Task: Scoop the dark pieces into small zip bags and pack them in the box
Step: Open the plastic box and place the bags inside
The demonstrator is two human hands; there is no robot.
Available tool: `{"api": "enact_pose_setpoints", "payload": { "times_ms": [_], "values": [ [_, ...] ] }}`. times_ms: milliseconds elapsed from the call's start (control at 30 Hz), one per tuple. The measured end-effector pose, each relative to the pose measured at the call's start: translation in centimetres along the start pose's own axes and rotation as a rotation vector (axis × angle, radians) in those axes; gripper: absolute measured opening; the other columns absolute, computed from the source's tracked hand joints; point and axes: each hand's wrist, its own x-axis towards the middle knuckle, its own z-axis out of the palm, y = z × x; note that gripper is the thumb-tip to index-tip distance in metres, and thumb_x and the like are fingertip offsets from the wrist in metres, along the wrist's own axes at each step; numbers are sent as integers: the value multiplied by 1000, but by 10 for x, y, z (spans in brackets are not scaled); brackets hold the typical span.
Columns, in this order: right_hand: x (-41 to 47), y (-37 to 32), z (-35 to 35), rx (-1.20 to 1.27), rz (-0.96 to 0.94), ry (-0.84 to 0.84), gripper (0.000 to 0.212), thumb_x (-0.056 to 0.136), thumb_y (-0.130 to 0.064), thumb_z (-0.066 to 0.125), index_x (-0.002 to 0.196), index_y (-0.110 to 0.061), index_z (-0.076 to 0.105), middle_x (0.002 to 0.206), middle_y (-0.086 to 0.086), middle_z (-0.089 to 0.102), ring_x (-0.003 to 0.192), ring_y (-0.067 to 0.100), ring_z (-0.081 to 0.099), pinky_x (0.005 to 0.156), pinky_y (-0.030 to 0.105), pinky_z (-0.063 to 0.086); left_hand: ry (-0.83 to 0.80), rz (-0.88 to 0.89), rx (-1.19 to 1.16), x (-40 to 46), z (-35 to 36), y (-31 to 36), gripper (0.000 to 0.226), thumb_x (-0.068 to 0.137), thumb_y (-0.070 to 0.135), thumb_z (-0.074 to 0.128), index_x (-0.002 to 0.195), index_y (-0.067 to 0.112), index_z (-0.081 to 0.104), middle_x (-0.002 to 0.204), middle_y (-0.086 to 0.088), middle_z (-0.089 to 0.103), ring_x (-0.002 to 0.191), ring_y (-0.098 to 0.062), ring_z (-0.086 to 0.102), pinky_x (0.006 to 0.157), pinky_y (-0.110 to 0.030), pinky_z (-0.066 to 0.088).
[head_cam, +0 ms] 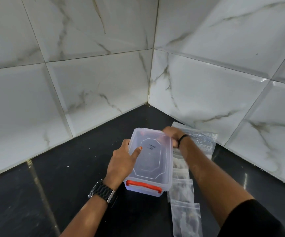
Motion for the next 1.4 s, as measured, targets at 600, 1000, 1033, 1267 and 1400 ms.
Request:
{"api": "enact_pose_setpoints", "payload": {
  "times_ms": [600,1000,1033,1267,1400],
  "values": [
    [-71,61,43,-626,-476,399,51,98,-19,39,146,-8,25,156,17,11,144,32,12,116,37,12,14,20,-63,-9,-6,10,40,95,45,49,127,21,45,103,4,59,78,-7,61,55,-17,44],
    [-91,81,62,-716,-535,437,51,101,-30,34,148,-14,22,158,5,12,141,30,23,111,39,27,-81,-310,-587,-94,-9,-4,43,92,43,55,126,21,39,92,-5,60,75,-14,59,64,-28,51],
    [-92,82,63,-709,-534,440,51,101,-30,35,148,-14,22,158,4,13,139,30,26,109,40,30,-123,-352,-660,-101,-11,-5,43,91,45,56,123,22,41,87,-6,60,72,-16,59,63,-30,52],
    [-92,80,64,-681,-518,460,50,99,-32,36,146,-16,26,158,2,15,134,32,36,105,43,38,-174,-407,-794,-104,-12,7,37,89,39,62,112,14,47,95,-17,70,78,-24,71,62,-34,57],
    [-90,80,63,-667,-517,457,50,100,-32,36,146,-16,27,158,2,15,135,31,34,106,42,35,-166,-404,-968,-99,-7,6,30,92,17,59,117,9,44,107,-21,66,89,-26,71,71,-39,61]
  ]
}}
